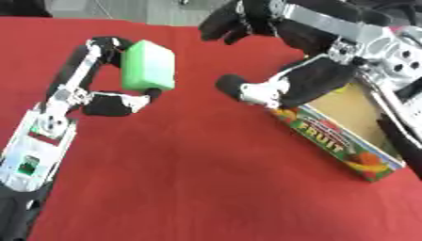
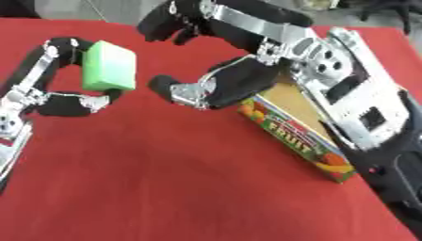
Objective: Pick up the objects with one hand, pass them to the other hand, and then place them into the box on the other side of the table.
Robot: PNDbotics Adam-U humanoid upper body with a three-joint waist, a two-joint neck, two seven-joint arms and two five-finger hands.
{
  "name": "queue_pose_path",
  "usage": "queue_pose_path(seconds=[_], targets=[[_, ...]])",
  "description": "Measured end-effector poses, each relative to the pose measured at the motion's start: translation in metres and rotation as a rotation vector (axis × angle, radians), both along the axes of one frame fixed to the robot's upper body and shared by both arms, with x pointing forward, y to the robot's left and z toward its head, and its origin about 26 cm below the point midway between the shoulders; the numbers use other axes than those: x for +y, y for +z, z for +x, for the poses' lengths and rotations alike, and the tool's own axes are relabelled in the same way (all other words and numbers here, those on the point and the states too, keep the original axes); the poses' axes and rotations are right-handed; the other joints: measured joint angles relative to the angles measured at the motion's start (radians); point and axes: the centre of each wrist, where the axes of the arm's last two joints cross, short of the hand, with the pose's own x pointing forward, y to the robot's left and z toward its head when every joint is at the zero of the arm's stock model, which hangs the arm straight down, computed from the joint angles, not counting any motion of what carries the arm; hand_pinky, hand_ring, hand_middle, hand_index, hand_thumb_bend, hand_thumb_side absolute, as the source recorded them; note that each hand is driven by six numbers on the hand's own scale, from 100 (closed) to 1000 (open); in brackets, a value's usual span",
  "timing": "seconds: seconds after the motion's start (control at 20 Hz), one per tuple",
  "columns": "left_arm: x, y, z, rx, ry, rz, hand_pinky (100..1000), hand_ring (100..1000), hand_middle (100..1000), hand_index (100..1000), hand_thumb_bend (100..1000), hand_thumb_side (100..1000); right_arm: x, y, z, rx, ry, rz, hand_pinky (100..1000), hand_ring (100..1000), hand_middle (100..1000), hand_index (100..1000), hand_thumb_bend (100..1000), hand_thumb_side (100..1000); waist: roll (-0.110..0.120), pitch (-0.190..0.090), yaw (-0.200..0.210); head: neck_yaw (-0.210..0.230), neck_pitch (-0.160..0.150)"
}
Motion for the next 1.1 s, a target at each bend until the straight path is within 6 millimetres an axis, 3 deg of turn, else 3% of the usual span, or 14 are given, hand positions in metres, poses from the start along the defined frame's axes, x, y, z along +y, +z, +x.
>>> queue_pose_path(seconds=[1.1], targets=[[-0.034,0.003,-0.007,-0.081,-0.053,-0.003,660,554,467,485,123,100,0.02,-0.005,0.003,-0.074,-0.095,-0.054,847,874,785,847,373,280,-0.005,0.015,0.012,-0.024,0.0]])
